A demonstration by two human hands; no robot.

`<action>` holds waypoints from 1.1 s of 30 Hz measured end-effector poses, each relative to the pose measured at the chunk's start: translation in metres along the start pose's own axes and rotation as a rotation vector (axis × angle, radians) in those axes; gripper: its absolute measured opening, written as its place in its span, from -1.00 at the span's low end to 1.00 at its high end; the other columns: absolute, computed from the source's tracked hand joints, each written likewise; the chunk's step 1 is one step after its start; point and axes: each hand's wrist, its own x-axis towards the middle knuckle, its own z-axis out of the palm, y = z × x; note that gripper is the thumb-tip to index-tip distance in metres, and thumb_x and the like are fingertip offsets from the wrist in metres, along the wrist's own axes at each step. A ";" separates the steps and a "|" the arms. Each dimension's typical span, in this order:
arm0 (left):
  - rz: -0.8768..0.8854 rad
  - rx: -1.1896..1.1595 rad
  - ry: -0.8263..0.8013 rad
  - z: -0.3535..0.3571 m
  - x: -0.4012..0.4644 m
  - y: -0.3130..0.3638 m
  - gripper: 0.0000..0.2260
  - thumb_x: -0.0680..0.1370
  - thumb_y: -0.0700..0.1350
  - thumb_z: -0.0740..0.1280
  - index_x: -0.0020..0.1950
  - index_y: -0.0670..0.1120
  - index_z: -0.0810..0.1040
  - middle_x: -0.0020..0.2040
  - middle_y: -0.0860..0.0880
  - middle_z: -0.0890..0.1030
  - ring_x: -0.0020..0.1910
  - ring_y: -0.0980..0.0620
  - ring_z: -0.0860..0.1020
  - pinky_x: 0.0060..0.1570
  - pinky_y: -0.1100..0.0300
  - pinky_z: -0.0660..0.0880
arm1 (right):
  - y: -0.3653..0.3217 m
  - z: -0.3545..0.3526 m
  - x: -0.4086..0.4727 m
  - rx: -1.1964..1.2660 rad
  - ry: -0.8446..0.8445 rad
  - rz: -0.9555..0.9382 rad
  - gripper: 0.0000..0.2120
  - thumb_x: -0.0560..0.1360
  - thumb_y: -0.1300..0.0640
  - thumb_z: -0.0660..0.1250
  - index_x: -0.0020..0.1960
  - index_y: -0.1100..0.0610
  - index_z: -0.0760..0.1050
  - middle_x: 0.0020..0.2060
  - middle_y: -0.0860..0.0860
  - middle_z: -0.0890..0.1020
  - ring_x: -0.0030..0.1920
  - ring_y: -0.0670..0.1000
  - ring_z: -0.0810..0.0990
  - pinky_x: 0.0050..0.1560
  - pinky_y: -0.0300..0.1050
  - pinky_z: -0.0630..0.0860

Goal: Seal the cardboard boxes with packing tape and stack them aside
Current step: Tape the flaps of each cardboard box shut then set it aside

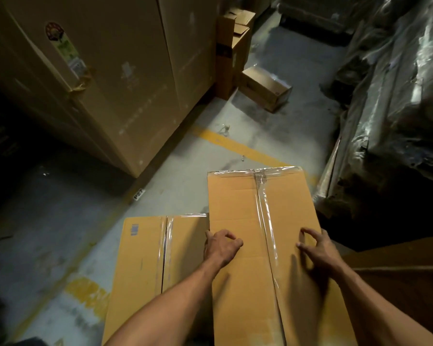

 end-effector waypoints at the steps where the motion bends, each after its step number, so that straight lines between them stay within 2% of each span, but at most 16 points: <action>1: 0.006 0.004 -0.025 0.002 0.002 -0.002 -0.77 0.38 0.16 0.41 0.01 0.18 0.61 0.52 -0.23 0.27 0.44 -0.20 0.42 0.34 0.08 0.42 | 0.001 0.000 0.006 -0.014 -0.018 0.011 -0.40 0.48 -0.07 0.55 0.48 -0.12 0.46 0.60 0.13 0.17 0.52 0.27 0.33 0.48 0.25 0.38; 4: 0.019 -0.026 -0.061 0.009 0.009 -0.008 -0.77 0.40 0.12 0.46 0.02 0.16 0.61 0.43 -0.17 0.33 0.36 -0.16 0.46 0.37 0.03 0.44 | -0.001 0.002 0.012 -0.044 -0.075 0.015 -0.36 0.47 -0.06 0.56 0.50 -0.07 0.44 0.59 0.15 0.22 0.51 0.24 0.36 0.49 0.17 0.37; 6: 0.024 -0.019 -0.061 0.015 0.015 -0.011 -0.75 0.45 0.08 0.48 0.11 0.11 0.62 0.40 -0.12 0.37 0.32 -0.12 0.49 0.35 0.04 0.47 | -0.003 0.006 0.009 -0.066 -0.145 -0.009 -0.37 0.50 -0.03 0.53 0.52 -0.04 0.43 0.57 0.11 0.29 0.51 0.20 0.36 0.48 0.09 0.34; 8: 0.020 0.014 -0.063 0.019 0.019 -0.013 -0.67 0.45 0.08 0.49 0.19 0.09 0.60 0.45 -0.14 0.33 0.36 -0.13 0.48 0.36 0.07 0.45 | -0.007 0.013 0.005 -0.146 -0.189 -0.029 -0.36 0.51 -0.09 0.52 0.53 -0.06 0.41 0.59 0.09 0.25 0.52 0.22 0.34 0.51 0.15 0.31; 11: 0.002 0.034 -0.069 0.019 0.021 -0.020 -0.63 0.46 0.09 0.48 0.24 0.07 0.60 0.46 -0.14 0.31 0.36 -0.13 0.47 0.33 0.13 0.43 | -0.009 0.031 0.003 -0.200 -0.152 -0.033 -0.36 0.48 -0.19 0.49 0.51 -0.12 0.43 0.60 0.12 0.25 0.51 0.25 0.35 0.51 0.23 0.33; 14: 0.011 0.028 -0.062 0.010 0.015 -0.030 -0.63 0.46 0.10 0.49 0.24 0.06 0.60 0.34 -0.07 0.45 0.25 -0.09 0.54 0.25 0.10 0.51 | -0.019 0.046 -0.013 -0.205 -0.081 -0.043 -0.44 0.51 -0.12 0.47 0.48 -0.08 0.48 0.57 0.11 0.33 0.48 0.22 0.41 0.47 0.17 0.39; 17: 0.026 -0.032 -0.073 -0.013 -0.004 -0.040 -0.72 0.48 0.06 0.49 0.15 0.02 0.64 0.11 -0.05 0.66 0.04 -0.03 0.63 0.05 0.15 0.56 | -0.033 0.061 -0.041 -0.159 -0.034 -0.113 -0.55 0.52 -0.06 0.46 0.39 -0.04 0.56 0.38 0.08 0.55 0.32 0.15 0.56 0.34 0.07 0.51; 20: 0.056 -0.109 -0.071 -0.045 -0.038 -0.061 -0.92 0.55 -0.02 0.47 0.00 0.01 0.67 -0.03 -0.01 0.69 0.00 -0.03 0.62 0.00 0.14 0.53 | -0.052 0.083 -0.078 -0.084 -0.080 -0.158 -0.65 0.53 -0.02 0.46 0.30 0.00 0.62 0.14 0.01 0.71 0.10 0.06 0.68 0.18 -0.02 0.59; 22: 0.064 -0.185 -0.060 -0.070 -0.066 -0.086 -0.94 0.56 -0.01 0.46 -0.06 0.03 0.66 -0.04 0.02 0.69 -0.05 -0.01 0.61 -0.13 0.17 0.48 | -0.073 0.104 -0.110 -0.056 -0.140 -0.222 -0.74 0.55 0.02 0.46 0.23 0.01 0.64 0.05 -0.01 0.73 0.01 -0.03 0.70 0.10 -0.09 0.60; 24: 0.058 -0.247 -0.026 -0.096 -0.098 -0.121 -0.95 0.57 0.01 0.45 -0.04 0.07 0.65 0.00 0.05 0.70 -0.02 0.02 0.65 -0.17 0.20 0.46 | -0.097 0.131 -0.144 -0.055 -0.208 -0.289 -0.78 0.56 0.05 0.45 0.20 0.02 0.66 -0.02 -0.03 0.73 -0.05 -0.08 0.70 0.03 -0.14 0.60; 29: 0.025 -0.378 0.128 -0.164 -0.177 -0.244 -0.96 0.58 -0.03 0.45 -0.04 0.03 0.65 -0.05 0.01 0.71 -0.11 0.02 0.68 -0.26 0.25 0.46 | -0.169 0.212 -0.237 -0.092 -0.338 -0.507 -0.80 0.56 0.01 0.44 0.18 -0.05 0.67 -0.08 -0.12 0.73 -0.06 -0.18 0.69 0.07 -0.11 0.64; 32: 0.030 -0.454 0.268 -0.208 -0.225 -0.330 -0.96 0.52 -0.03 0.49 -0.08 0.02 0.68 -0.13 0.00 0.73 -0.15 0.01 0.68 -0.13 0.12 0.60 | -0.218 0.266 -0.308 -0.144 -0.390 -0.638 -0.80 0.59 0.03 0.42 0.21 -0.03 0.64 -0.04 -0.08 0.72 -0.05 -0.16 0.68 -0.05 -0.31 0.58; 33: 0.027 -0.484 0.319 -0.224 -0.245 -0.358 -0.98 0.53 -0.05 0.48 -0.09 0.03 0.69 -0.15 0.03 0.73 -0.15 0.02 0.69 -0.12 0.12 0.60 | -0.232 0.286 -0.331 -0.171 -0.414 -0.673 -0.80 0.59 0.05 0.42 0.20 -0.02 0.64 -0.04 -0.09 0.72 -0.07 -0.17 0.67 -0.11 -0.38 0.54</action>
